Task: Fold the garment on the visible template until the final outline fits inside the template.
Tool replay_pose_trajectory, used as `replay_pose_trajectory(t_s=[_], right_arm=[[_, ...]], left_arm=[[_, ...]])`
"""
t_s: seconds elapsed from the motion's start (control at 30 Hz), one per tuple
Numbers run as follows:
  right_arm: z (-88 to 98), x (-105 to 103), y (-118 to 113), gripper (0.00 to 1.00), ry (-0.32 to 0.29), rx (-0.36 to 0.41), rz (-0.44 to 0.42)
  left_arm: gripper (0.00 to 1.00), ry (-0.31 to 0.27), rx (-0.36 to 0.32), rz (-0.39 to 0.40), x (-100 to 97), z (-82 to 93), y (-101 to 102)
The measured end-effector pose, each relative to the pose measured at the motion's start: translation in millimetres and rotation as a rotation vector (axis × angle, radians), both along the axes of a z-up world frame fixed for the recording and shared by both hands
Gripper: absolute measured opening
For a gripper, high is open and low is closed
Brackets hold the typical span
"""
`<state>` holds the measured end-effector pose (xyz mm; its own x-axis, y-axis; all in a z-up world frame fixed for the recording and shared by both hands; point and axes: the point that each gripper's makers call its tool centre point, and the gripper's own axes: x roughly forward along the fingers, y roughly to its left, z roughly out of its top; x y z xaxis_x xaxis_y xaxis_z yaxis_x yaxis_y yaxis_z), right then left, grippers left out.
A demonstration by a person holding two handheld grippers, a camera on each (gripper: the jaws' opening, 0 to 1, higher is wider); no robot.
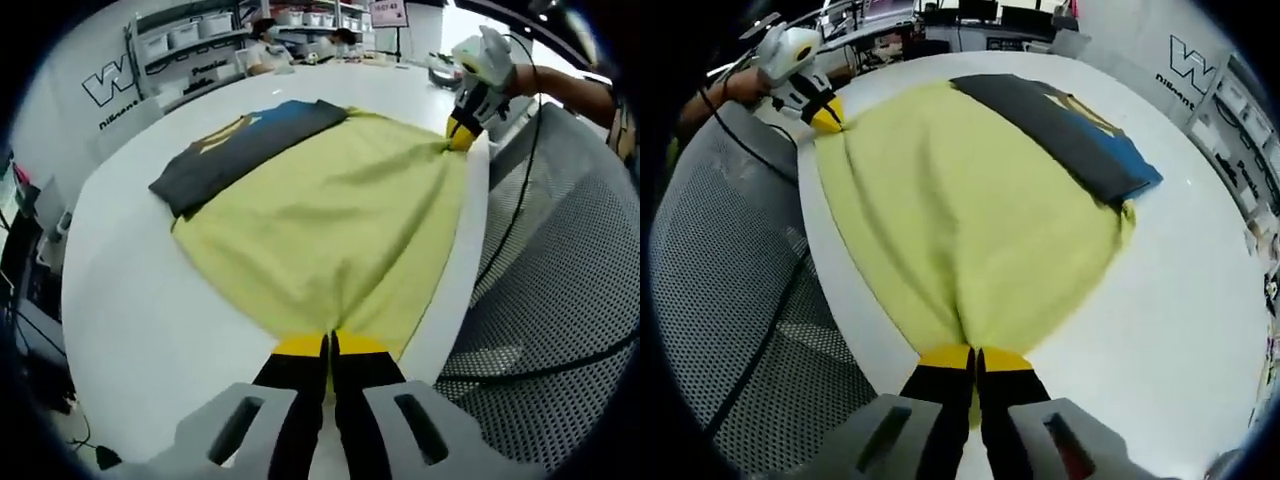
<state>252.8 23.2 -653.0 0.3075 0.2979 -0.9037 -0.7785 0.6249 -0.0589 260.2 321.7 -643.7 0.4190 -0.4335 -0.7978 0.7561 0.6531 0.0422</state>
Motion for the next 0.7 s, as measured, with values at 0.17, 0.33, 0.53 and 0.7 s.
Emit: replay_pose_trajectory(t_s=[0.17, 0.33, 0.53, 0.7], right_arm=[[3.6, -8.9, 3.2, 0.00, 0.035, 0.083, -0.077], [8.4, -18.5, 2.7, 0.00, 0.037, 0.081, -0.064], [16.0, -29.6, 5.4, 0.00, 0.096, 0.103, -0.080], [26.3, -38.1, 6.6, 0.00, 0.136, 0.104, -0.062]], left_arm=[[0.00, 0.070, -0.034, 0.122, -4.3, 0.8, 13.8], [0.00, 0.083, -0.068, 0.136, -10.6, 11.4, 15.4], [0.00, 0.136, -0.026, 0.121, -20.9, 18.1, 16.9], [0.00, 0.172, -0.010, 0.106, -28.1, 24.5, 17.6]])
